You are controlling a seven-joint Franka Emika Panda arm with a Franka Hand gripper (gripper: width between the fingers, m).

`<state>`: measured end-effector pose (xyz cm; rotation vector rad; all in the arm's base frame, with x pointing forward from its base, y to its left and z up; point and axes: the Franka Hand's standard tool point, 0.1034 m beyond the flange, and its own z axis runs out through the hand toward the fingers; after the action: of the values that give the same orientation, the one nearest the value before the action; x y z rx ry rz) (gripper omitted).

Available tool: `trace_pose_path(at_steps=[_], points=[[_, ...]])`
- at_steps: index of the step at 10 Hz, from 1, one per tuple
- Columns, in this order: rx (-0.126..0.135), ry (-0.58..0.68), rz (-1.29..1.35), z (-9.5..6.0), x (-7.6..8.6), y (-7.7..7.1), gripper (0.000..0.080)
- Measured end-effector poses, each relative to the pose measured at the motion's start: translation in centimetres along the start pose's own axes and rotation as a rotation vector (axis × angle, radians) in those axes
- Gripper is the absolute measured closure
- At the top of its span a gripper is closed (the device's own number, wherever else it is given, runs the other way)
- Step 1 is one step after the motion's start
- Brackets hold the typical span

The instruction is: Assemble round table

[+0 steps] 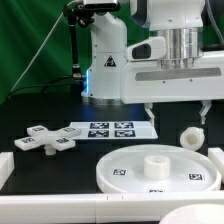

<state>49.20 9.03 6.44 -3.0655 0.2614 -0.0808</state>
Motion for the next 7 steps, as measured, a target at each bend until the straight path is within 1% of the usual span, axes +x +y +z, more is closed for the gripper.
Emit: trace_pose_path(at_steps=[2, 3, 4, 5, 6, 7], points=[[0.013, -0.006, 0.125, 0.1, -0.1, -0.2, 0.0151], [0.028, -0.023, 0.296, 0.6, -0.5, 0.0, 0.0151], [0.037, -0.038, 0.423, 1.2, -0.9, -0.3, 0.0151], [0.039, -0.048, 0.484, 1.6, -1.3, -0.8, 0.0151], [0.048, -0.038, 0.502, 1.8, -1.1, -0.9, 0.0151], [0.048, -0.046, 0.501, 1.9, -1.3, -1.0, 0.0151]])
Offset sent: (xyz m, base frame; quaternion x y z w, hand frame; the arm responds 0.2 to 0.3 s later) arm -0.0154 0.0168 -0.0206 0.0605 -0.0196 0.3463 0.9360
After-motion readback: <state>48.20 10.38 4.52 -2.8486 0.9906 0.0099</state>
